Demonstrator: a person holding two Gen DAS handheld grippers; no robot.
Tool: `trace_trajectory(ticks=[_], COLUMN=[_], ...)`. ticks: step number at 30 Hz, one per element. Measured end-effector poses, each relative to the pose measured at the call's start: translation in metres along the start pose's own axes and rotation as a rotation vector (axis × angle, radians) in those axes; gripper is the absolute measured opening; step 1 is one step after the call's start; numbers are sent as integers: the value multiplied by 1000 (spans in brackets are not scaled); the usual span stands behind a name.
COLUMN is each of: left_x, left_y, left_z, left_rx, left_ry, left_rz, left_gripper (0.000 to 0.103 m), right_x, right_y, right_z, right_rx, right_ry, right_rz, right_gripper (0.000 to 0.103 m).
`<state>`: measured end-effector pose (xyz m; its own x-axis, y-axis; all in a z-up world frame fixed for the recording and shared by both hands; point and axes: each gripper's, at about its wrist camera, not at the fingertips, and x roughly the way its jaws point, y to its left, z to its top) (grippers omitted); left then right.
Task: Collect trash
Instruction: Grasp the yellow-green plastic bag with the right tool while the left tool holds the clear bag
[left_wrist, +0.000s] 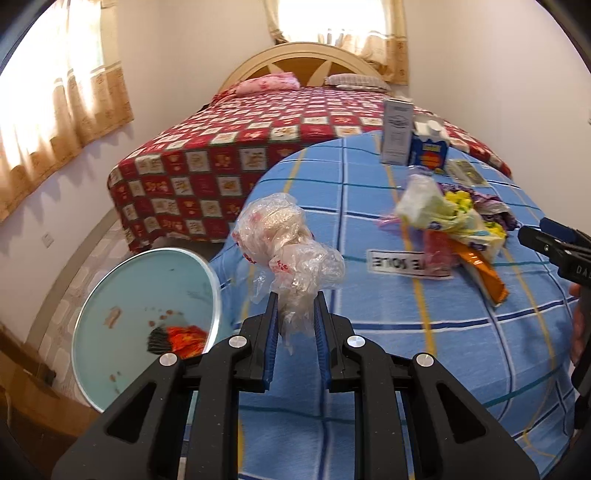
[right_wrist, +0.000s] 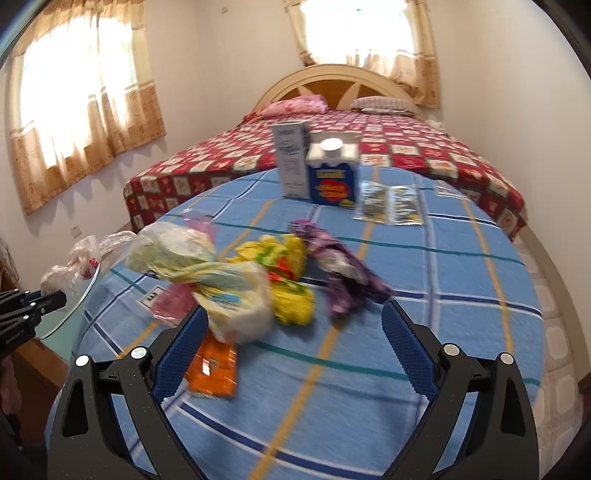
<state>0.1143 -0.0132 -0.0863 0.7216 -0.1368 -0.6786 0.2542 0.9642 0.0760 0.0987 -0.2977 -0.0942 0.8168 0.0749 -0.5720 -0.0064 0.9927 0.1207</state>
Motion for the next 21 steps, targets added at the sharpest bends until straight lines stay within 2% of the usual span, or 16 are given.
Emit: trace_trajectory(ticks=[5,6,8,10,12,14,21], left_x=[-1,0,0,0,-1,-4,-15], left_y=[13,15,17,20,23,25,32], left_z=[-6,-8,-9,-11,-11,-10,-8], left_rx=[-15,-17,-20,-24,-28,-32,-41], left_ry=[4,7,9,8,5,0,-25], left_rz=[8,7,8,8,9,10,19], left_gripper=[19,19,19,19,19,19,19], right_x=[28,32,39,41,38,30,15], right_y=[18,19,19,20,23,26,34], right_z=[4,4,3,2,0,0,4], right_rx=[-36,-36,-34,-40,-46,-55,-85], right_ry=[104,124,165,180,168,142,79], right_rz=[43,57,93,110,119,118,120], right_gripper=[90,85,55,45,40,28,25])
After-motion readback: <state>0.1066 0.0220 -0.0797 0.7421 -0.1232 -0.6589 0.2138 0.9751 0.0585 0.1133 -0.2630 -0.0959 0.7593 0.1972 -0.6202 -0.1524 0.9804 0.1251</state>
